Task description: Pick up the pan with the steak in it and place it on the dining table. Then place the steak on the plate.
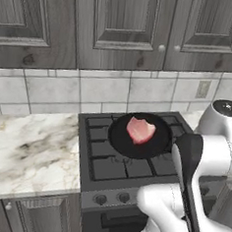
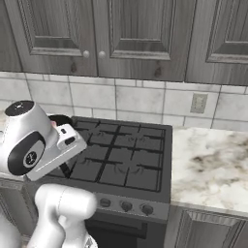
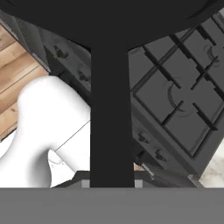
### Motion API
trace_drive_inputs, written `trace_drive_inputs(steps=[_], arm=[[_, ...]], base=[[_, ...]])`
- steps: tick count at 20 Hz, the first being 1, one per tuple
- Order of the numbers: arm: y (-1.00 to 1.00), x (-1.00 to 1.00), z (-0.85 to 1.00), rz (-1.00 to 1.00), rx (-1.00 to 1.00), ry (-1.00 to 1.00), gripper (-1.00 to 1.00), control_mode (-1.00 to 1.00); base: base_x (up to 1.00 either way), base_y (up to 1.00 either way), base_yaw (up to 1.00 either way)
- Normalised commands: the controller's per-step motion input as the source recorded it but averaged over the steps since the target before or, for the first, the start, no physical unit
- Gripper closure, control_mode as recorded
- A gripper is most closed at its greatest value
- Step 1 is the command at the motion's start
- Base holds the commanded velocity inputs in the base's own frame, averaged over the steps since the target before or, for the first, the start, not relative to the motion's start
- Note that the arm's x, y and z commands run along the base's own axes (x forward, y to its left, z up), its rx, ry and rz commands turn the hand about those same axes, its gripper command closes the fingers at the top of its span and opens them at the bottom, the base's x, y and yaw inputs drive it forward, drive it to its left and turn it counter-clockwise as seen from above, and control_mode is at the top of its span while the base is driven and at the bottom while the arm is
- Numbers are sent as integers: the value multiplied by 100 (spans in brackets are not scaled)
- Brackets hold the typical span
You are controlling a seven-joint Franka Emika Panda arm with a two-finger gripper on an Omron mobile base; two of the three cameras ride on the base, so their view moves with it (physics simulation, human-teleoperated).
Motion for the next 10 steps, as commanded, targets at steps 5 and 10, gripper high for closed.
trace_drive_inputs(steps=[5,10], arm=[[0,0,0,0,0,0,100,100],[0,0,0,0,0,0,100,100]], base=[[-81,7,17],[-24,0,44]])
